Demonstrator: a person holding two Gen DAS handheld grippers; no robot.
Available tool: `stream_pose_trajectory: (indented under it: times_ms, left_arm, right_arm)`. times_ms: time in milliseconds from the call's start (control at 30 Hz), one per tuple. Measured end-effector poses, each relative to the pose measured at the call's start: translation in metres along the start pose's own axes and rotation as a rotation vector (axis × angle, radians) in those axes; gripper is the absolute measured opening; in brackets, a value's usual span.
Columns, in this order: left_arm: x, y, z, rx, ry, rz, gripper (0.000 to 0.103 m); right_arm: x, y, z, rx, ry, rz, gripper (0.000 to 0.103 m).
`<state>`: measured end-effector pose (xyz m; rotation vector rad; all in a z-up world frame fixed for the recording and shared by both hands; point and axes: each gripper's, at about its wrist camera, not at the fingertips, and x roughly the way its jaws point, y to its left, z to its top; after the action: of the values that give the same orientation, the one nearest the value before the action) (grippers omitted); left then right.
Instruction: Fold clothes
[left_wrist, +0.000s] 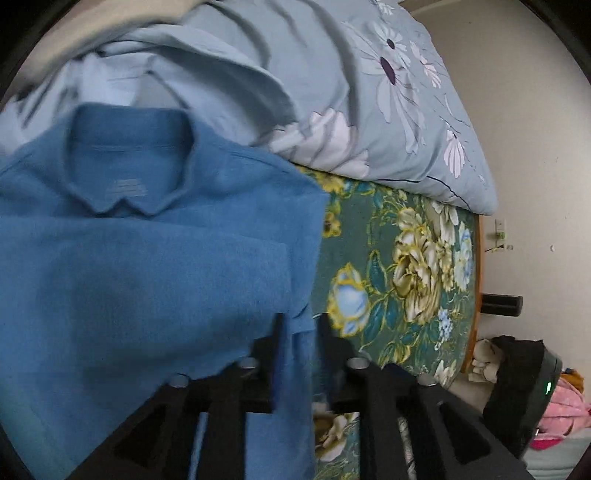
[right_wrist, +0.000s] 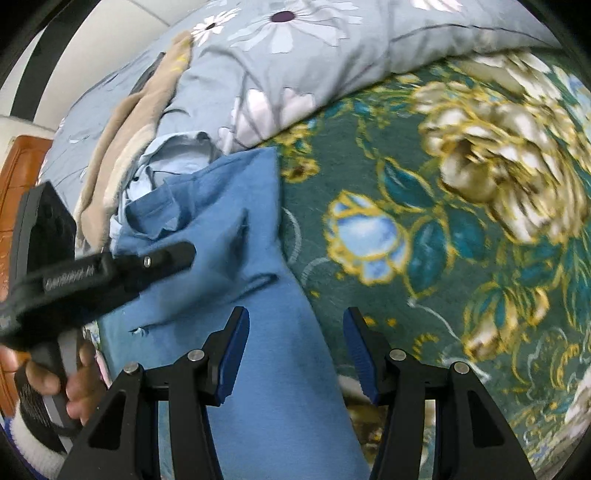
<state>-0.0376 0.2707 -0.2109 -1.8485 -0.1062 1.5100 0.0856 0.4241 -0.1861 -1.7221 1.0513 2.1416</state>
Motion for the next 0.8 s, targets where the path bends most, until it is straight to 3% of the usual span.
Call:
stream_pose_trajectory:
  times_ms: [67,133,267,333,500,633,700,767,800]
  left_arm:
    - [-0.018,0.013,-0.004,-0.018,-0.023,-0.017,0.040]
    - [-0.039,0.031,-0.009,-0.046,-0.049,-0.025,0.048]
    - [-0.080,0.084,-0.022,-0.155,-0.146,0.117,0.050]
    - [-0.099,0.123,-0.031,-0.258,-0.186,0.212,0.050]
    - [-0.127,0.191,-0.054,-0.446,-0.207,0.288,0.051]
    - [-0.142,0.217,-0.068,-0.520,-0.232,0.303,0.051]
    - [-0.146,0.224,-0.072,-0.546,-0.242,0.295,0.051]
    - [-0.146,0.226,-0.073,-0.553,-0.246,0.290,0.051]
    - [-0.145,0.225,-0.073,-0.554,-0.247,0.284,0.051]
  right_arm:
    - [0.009,0.011,0.007,-0.024,0.006,0.023,0.054]
    - [0.022,0.024,0.014,-0.052,0.023,0.055,0.054]
    - [0.052,0.044,0.026,-0.094,0.059,0.074,0.054]
    - [0.068,0.053,0.032,-0.110,0.077,0.076,0.054]
    - [0.092,0.043,0.044,-0.027,0.114,0.093,0.054]
    - [0.101,0.041,0.042,0.046,0.132,0.184,0.054]
    - [0.100,0.045,0.041,0.042,0.124,0.205,0.046]
    - [0.102,0.047,0.041,0.057,0.131,0.200,0.015]
    - [0.102,0.048,0.041,0.058,0.132,0.180,0.009]
